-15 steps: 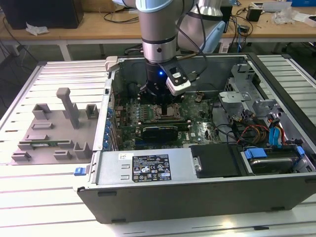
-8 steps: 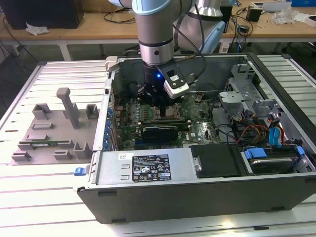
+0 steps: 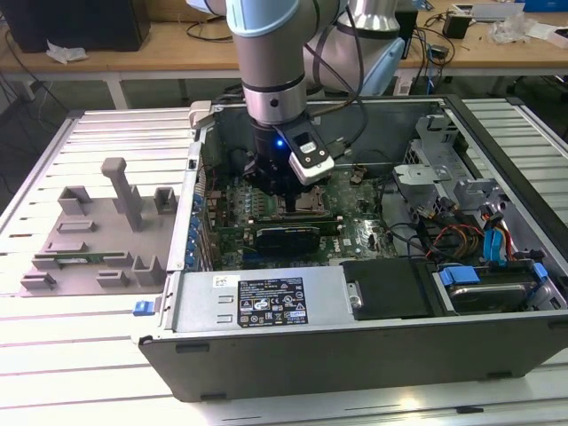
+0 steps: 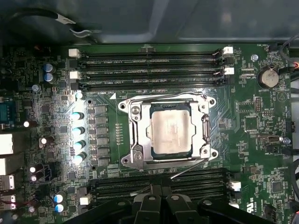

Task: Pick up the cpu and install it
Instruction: 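Install the second cpu locking lever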

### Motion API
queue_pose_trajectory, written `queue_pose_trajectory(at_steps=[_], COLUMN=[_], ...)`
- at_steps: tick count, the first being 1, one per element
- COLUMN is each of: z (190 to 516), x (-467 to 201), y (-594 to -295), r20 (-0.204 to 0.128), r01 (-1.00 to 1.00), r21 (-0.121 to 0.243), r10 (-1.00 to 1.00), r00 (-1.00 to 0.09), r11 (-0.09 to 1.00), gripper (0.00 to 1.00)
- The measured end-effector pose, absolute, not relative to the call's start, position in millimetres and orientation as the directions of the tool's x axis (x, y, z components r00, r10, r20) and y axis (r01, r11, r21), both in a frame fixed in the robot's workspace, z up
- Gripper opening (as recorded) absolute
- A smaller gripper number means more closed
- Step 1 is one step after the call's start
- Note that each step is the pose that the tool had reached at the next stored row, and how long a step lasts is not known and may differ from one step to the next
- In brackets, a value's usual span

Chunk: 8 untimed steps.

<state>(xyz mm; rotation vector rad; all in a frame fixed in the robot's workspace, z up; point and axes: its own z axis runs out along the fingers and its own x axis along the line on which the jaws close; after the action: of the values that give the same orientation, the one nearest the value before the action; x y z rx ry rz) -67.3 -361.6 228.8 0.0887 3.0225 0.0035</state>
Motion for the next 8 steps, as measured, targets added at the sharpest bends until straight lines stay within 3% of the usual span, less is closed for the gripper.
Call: queue_pose_trajectory(at_steps=[8], z=[226.1], x=[-67.8], y=[-363.3], r20=[-0.117], r01=[0.011], r21=[0.034], r10=[0.014], r00=[-0.993], r11=[0.999], gripper=[0.11])
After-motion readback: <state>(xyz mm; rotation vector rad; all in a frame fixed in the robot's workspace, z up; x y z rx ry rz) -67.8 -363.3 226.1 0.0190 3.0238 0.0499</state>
